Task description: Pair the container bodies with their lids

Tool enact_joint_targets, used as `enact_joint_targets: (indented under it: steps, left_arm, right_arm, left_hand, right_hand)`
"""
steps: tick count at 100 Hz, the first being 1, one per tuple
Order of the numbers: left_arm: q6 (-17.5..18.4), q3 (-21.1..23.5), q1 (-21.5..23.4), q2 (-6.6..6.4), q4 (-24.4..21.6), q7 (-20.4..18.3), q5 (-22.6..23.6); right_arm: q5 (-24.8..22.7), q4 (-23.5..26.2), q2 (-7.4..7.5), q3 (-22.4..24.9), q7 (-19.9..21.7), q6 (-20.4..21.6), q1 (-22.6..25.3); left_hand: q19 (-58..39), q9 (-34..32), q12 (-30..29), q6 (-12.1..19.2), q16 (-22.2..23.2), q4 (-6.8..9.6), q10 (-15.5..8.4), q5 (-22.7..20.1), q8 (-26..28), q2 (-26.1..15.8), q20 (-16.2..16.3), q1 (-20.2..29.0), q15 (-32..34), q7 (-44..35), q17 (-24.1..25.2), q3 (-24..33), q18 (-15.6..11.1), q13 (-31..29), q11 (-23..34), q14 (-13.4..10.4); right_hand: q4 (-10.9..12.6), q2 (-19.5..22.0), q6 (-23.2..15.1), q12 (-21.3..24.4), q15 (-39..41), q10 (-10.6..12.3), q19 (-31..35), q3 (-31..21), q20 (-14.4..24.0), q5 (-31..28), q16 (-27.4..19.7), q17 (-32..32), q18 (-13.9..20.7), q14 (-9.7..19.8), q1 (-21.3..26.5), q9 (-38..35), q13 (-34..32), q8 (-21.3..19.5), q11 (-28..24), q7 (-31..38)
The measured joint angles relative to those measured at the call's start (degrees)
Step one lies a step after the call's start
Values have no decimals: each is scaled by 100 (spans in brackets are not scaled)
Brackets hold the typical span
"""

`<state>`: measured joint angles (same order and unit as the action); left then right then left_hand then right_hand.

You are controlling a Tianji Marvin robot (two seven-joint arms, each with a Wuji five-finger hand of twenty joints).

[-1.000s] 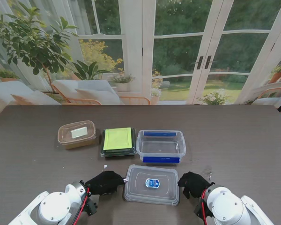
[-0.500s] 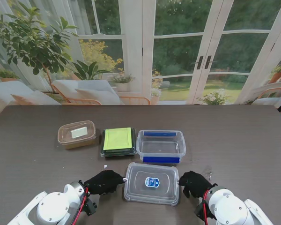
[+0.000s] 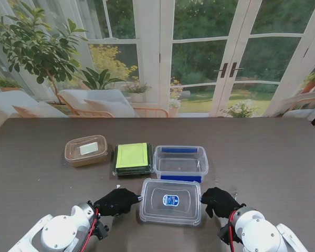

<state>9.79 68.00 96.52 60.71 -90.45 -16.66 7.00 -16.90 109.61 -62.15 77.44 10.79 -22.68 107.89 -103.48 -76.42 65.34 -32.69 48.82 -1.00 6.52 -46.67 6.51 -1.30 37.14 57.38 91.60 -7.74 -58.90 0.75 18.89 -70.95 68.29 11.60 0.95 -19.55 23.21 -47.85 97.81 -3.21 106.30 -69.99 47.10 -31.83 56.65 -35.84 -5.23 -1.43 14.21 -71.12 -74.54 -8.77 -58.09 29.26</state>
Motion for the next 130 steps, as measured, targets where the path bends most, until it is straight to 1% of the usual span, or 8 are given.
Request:
enact_joint_targets:
  steps: [27, 66, 86, 130]
  left_arm:
    - [123, -44, -74, 23, 59, 108, -34]
    - [173, -104, -169, 38, 91, 197, -48]
    - [180, -206, -325, 57, 215, 208, -150]
    - [169, -370, -716, 121, 478, 250, -343]
  right_arm:
    - [7, 104, -18, 60, -70, -14, 40]
    - [-2, 221, -28, 110, -111, -54, 54]
    - [-1, 226, -36, 107, -143, -117, -16]
    - [13, 200, -64, 83, -209, -251, -290]
  left_hand:
    - [0, -3, -6, -30, 0, 0, 17, 0, 0, 0, 0, 0, 0, 0, 0, 0, 32, 0, 0, 22]
    - [-2, -28, -12, -101, 0, 0, 39, 1, 0, 0, -1, 0, 0, 0, 0, 0, 57, -2, 0, 52]
    - [-2, -39, -13, -160, 0, 0, 49, 1, 0, 0, -1, 0, 0, 0, 0, 0, 60, -3, 0, 61]
    - [-3, -41, -14, -164, 0, 0, 51, 1, 0, 0, -2, 0, 0, 0, -1, 0, 63, -3, 0, 62]
  right_hand:
    - [0, 0, 1, 0, 0, 0, 0, 0, 0, 0, -5, 0, 0, 0, 0, -1, 0, 0, 0, 0]
    - [0, 0, 3, 0, 0, 0, 1, -3, -2, 0, -5, 0, 0, 0, 0, -1, 0, 0, 0, 0]
    - [0, 0, 52, 0, 1, 0, 1, -4, -2, 0, -6, 0, 0, 0, 0, -1, 0, 0, 0, 0]
    - [0, 0, 93, 0, 1, 0, 1, -14, -2, 0, -6, 0, 0, 0, 0, -1, 0, 0, 1, -2]
